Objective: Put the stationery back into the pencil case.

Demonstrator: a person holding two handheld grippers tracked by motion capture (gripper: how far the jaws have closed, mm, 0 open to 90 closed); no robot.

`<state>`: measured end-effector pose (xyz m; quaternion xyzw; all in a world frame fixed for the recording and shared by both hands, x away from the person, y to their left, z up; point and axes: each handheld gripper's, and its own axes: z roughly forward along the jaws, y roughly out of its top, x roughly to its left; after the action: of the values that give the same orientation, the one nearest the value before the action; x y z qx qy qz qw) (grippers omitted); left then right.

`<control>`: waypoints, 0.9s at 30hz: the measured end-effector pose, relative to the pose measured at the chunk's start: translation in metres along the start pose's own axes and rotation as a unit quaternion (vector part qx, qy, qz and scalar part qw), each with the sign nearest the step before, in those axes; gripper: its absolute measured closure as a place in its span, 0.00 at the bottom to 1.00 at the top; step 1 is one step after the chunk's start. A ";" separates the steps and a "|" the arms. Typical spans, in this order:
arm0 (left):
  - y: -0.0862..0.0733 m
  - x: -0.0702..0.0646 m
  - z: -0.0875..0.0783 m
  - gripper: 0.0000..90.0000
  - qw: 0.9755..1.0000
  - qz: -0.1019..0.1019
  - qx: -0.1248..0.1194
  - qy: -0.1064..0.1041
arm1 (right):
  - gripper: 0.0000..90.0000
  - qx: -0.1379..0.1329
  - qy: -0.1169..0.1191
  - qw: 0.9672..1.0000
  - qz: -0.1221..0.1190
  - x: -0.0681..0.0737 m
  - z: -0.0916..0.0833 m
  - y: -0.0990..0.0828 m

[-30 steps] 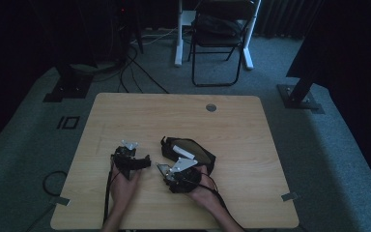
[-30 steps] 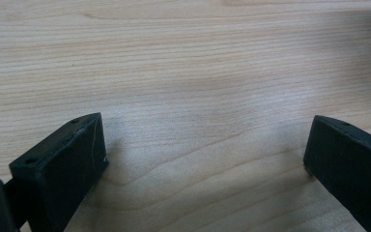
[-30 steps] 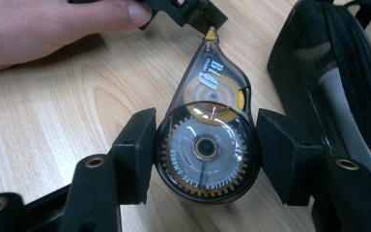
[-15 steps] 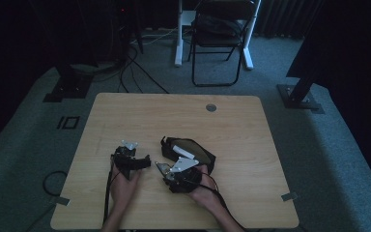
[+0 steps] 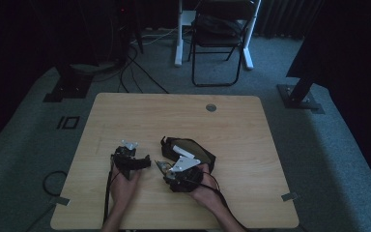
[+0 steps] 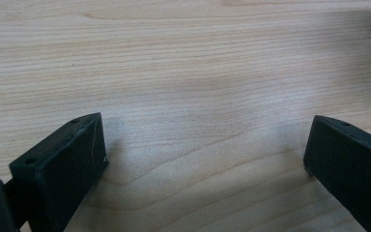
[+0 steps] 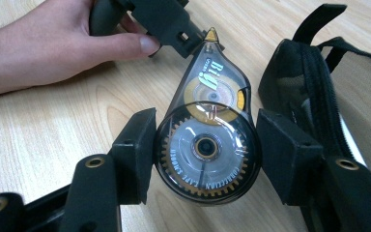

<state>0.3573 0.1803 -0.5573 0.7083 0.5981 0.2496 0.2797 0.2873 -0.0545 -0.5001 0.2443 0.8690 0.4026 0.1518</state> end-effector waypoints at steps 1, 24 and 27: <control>0.000 0.000 0.000 0.02 1.000 0.000 0.000 0.000 | 0.46 -0.001 0.000 1.000 -0.002 0.000 -0.001 0.000; 0.000 0.000 0.000 0.02 1.000 0.000 -0.001 0.000 | 0.46 -0.015 -0.009 1.000 -0.010 -0.003 -0.014 0.007; 0.000 0.000 0.000 0.02 1.000 0.000 0.000 0.000 | 0.46 -0.016 -0.011 1.000 -0.011 -0.005 -0.015 0.007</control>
<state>0.3573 0.1803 -0.5573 0.7082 0.5981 0.2500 0.2799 0.2864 -0.0627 -0.4850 0.2374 0.8633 0.4117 0.1698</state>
